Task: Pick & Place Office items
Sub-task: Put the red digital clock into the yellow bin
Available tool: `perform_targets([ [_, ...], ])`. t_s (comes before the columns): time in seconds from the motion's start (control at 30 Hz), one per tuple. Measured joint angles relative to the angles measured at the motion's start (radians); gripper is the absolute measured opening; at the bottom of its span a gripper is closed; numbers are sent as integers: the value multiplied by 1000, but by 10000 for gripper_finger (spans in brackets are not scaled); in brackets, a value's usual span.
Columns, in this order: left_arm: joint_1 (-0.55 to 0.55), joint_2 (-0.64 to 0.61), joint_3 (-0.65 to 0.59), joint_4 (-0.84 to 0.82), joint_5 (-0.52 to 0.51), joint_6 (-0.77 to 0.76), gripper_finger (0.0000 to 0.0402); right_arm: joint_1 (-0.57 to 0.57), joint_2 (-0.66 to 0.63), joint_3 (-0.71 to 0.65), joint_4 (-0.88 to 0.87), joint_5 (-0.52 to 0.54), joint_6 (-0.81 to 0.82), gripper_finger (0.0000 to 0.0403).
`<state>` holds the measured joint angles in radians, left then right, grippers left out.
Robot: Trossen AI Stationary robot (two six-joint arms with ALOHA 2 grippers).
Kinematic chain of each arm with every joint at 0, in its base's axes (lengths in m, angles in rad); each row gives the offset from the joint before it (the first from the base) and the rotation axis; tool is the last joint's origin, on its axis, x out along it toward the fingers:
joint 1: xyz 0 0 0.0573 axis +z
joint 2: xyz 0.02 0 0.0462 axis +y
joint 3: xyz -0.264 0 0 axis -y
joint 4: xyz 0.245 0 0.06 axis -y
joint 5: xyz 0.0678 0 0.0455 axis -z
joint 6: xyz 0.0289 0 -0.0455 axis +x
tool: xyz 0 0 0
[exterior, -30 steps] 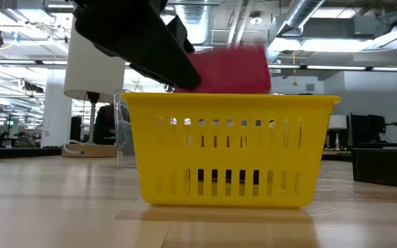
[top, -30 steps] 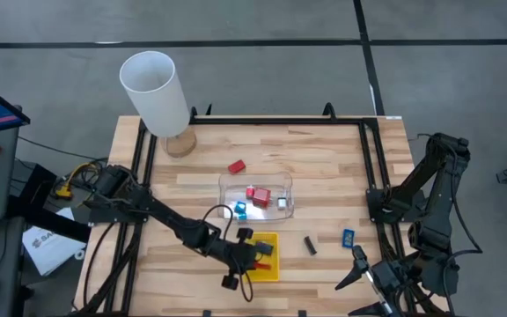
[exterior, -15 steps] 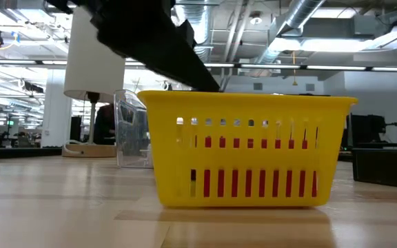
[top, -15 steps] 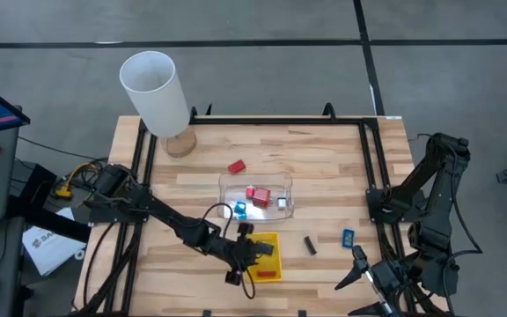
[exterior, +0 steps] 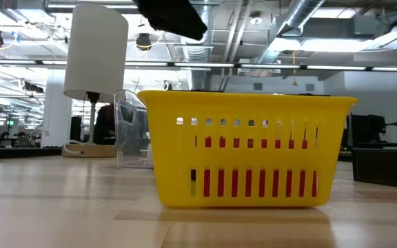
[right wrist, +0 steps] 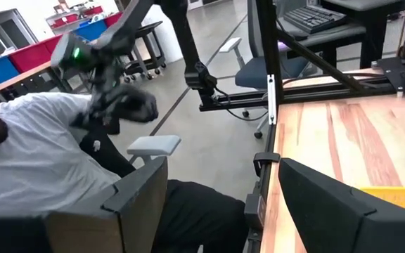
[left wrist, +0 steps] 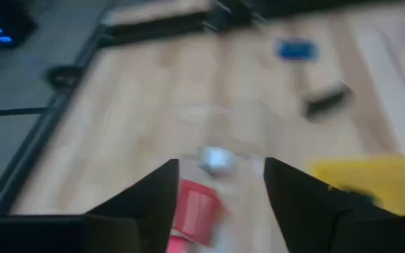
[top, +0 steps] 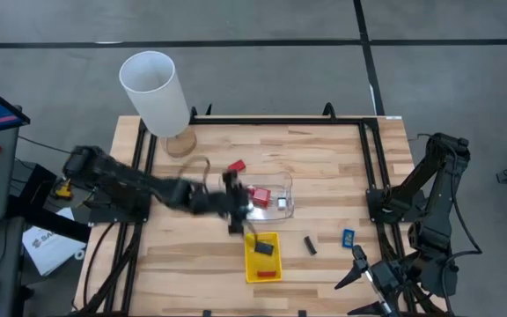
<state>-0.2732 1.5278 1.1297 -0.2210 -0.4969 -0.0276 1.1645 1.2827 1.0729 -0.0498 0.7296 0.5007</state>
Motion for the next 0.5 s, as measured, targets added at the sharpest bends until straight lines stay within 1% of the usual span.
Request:
perform_targets([
  [0.1, 100, -71, 0, -3, 60, 21, 239, 0, 0, 0, -3, 0, -2, 265],
  [0.17, 157, -96, 14, -12, 97, 20, 256, 0, 0, 0, -3, 1, -3, 265],
  [0.23, 197, -102, 49, -97, 125, 18, 266, 0, 0, 0, -3, 1, -2, 265],
  [0.3, 222, -86, 104, -184, 131, 19, 266, 0, 0, 0, -4, 1, -2, 265],
  [0.37, 230, -53, 162, -261, 127, 47, 259, 0, 0, 0, -5, 1, -3, 265],
  [0.5, 228, 20, 288, -335, 90, 93, 239, 0, 0, 0, -13, 1, -2, 265],
])
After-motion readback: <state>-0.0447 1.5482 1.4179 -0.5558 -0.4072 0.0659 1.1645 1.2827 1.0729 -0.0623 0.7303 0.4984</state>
